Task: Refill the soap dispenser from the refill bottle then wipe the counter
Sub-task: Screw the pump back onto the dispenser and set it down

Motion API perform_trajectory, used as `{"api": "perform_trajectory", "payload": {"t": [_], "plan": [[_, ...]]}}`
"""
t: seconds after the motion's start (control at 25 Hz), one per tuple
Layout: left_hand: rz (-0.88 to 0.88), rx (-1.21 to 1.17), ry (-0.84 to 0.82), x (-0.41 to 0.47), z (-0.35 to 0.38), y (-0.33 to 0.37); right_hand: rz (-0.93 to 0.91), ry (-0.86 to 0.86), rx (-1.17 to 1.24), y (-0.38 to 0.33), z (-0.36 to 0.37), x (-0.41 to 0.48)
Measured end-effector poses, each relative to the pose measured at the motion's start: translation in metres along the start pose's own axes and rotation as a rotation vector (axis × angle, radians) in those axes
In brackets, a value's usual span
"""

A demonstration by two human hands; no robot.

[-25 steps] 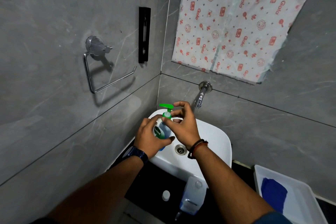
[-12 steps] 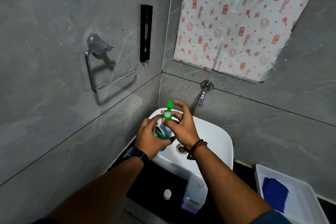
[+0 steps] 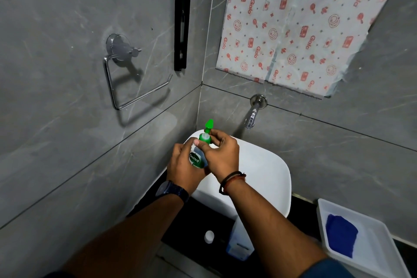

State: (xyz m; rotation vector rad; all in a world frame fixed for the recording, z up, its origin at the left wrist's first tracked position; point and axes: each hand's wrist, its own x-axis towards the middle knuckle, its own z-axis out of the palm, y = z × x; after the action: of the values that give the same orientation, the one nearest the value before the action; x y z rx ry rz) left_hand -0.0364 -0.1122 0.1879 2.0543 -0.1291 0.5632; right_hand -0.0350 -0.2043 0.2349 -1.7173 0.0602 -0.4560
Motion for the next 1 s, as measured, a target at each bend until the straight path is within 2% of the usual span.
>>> {"api": "perform_trajectory", "payload": {"t": [0.16, 0.24, 0.4, 0.52, 0.68, 1.0], "plan": [[0.002, 0.010, 0.004, -0.002, -0.004, -0.019, -0.027, -0.116, -0.080, 0.012, 0.004, -0.007], [-0.013, 0.024, -0.001, -0.006, -0.007, -0.046, -0.033, -0.066, -0.162, 0.033, 0.007, -0.016], [-0.179, -0.029, -0.073, -0.020, -0.009, -0.115, 0.017, 0.053, -0.342, 0.098, 0.019, -0.045], [-0.275, -0.038, -0.086, -0.032, -0.001, -0.164, 0.057, -0.108, -0.562, 0.160, 0.035, -0.068], [-0.296, -0.062, -0.133, -0.040, 0.010, -0.208, 0.051, -0.374, -0.745, 0.220, 0.053, -0.094], [-0.214, -0.032, -0.142, -0.058, 0.023, -0.244, -0.123, -0.519, -1.019, 0.289, 0.086, -0.104]]}}
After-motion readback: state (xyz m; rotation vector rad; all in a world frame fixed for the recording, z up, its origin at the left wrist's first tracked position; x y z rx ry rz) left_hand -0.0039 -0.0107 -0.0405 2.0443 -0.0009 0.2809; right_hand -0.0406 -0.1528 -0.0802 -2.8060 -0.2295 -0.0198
